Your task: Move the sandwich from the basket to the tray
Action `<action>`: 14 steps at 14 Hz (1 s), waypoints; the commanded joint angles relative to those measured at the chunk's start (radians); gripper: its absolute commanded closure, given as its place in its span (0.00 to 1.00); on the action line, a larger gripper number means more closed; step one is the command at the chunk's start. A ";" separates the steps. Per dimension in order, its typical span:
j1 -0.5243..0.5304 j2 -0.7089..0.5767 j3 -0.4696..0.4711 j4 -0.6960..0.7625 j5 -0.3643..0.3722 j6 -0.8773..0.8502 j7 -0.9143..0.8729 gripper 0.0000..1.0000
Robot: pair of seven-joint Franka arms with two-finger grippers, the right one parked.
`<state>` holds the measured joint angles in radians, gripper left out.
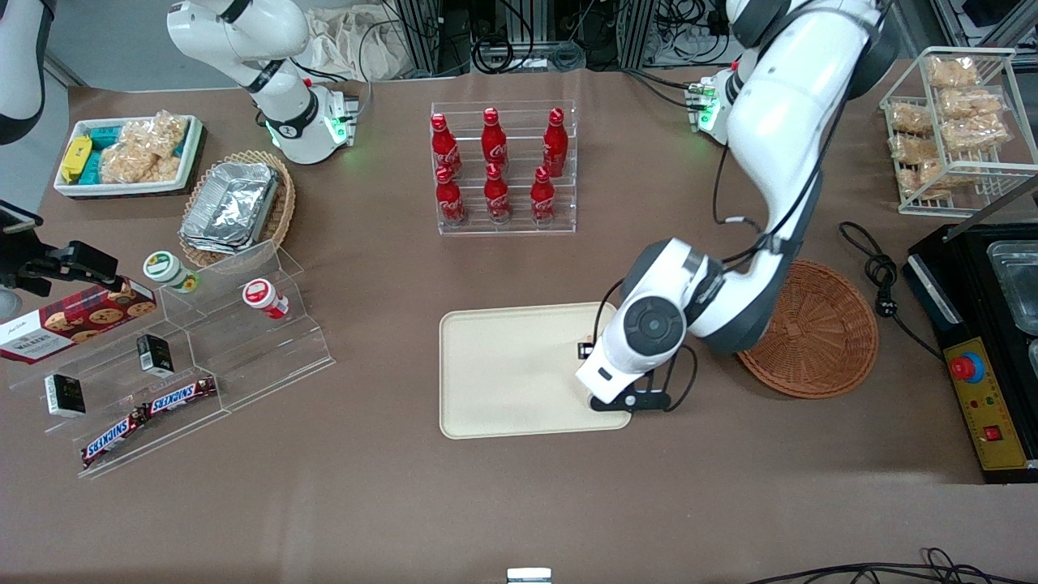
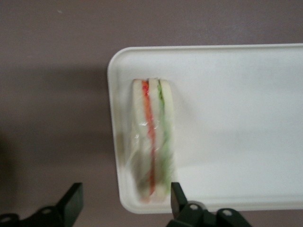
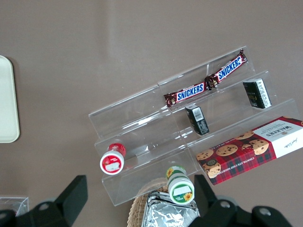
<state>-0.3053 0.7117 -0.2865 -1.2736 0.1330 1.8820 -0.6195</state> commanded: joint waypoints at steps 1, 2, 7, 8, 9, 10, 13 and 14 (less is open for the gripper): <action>0.066 -0.133 0.007 -0.029 -0.004 -0.053 -0.014 0.01; 0.104 -0.164 0.006 -0.029 -0.004 -0.072 -0.010 0.01; 0.290 -0.326 0.006 -0.027 -0.004 -0.237 0.191 0.01; 0.323 -0.342 0.009 -0.027 -0.004 -0.256 0.239 0.01; 0.353 -0.362 0.010 -0.029 -0.001 -0.264 0.301 0.01; 0.376 -0.373 0.013 -0.027 0.000 -0.280 0.369 0.01; 0.419 -0.393 0.018 -0.026 0.007 -0.308 0.420 0.01; 0.434 -0.394 0.018 -0.027 0.002 -0.310 0.420 0.01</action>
<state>0.1076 0.3456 -0.2627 -1.2753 0.1334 1.5854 -0.2166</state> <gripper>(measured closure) 0.004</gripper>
